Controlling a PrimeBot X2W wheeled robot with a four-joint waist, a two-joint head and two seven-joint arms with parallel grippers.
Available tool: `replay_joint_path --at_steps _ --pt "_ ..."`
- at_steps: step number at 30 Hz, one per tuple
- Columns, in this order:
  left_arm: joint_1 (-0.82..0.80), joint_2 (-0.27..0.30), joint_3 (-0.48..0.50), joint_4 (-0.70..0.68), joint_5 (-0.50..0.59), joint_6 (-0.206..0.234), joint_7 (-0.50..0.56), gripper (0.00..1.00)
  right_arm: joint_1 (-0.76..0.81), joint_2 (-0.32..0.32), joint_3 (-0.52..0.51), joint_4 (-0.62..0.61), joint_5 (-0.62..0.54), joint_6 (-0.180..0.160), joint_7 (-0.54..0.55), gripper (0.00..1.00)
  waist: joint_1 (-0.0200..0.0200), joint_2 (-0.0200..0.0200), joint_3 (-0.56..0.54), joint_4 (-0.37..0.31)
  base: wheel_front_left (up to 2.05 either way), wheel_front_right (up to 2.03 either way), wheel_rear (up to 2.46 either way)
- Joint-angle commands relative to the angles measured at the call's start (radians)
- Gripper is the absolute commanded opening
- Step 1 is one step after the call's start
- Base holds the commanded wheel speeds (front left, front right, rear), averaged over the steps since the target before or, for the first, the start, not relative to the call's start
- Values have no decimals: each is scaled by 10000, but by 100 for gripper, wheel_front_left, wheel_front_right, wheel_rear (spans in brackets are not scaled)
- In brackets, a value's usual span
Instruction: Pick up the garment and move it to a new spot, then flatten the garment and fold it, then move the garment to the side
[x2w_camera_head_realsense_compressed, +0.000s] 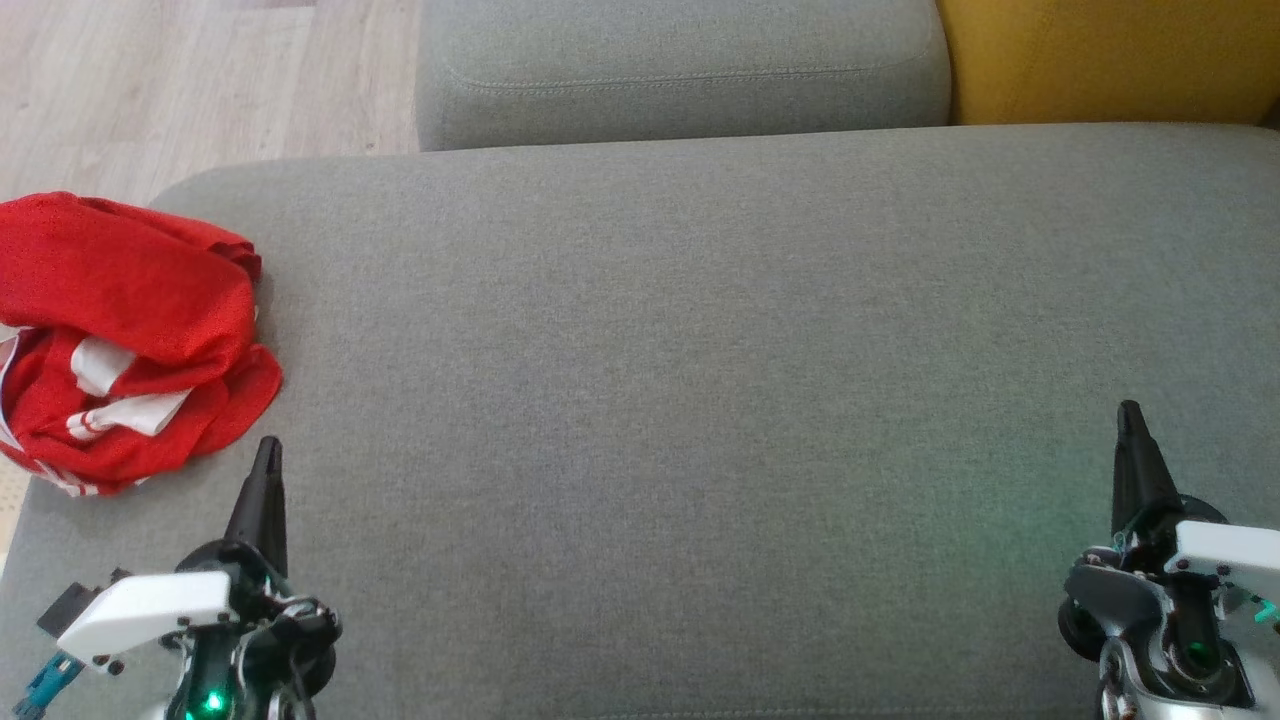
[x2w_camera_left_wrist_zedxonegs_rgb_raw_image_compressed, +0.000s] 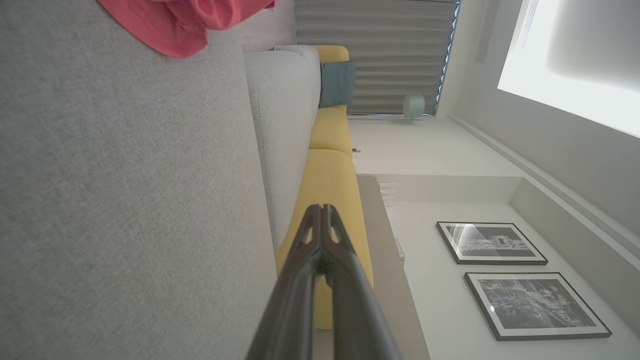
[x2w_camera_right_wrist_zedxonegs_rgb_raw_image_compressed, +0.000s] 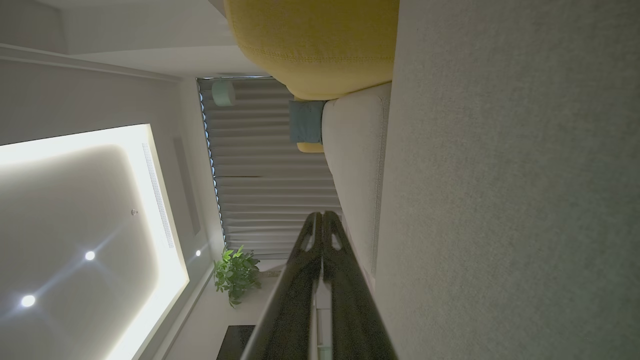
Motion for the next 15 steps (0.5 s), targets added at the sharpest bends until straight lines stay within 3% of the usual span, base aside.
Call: replay_joint_path --at_steps 1,3,4,9,15 --pt "-549 171 349 -384 -45 -73 73 0 -205 -64 209 -382 74 39 68 0 0 -1 0 0 0 0 0" --pt "-549 171 349 -384 -45 -73 73 0 -205 -64 209 -382 74 39 68 0 0 -1 0 0 0 0 0" --pt "-549 171 349 -384 -45 -73 73 100 -205 -64 209 -382 74 39 68 100 0 -1 0 0 0 0 0" --pt "477 -107 -33 723 0 19 -15 100 298 42 17 729 -2 -2 -4 100 0 -1 1 -1 0 0 0" --pt "434 -94 -45 670 128 15 -190 100 278 3 163 598 -162 0 -152 100 0 -1 8 4 0 0 0"
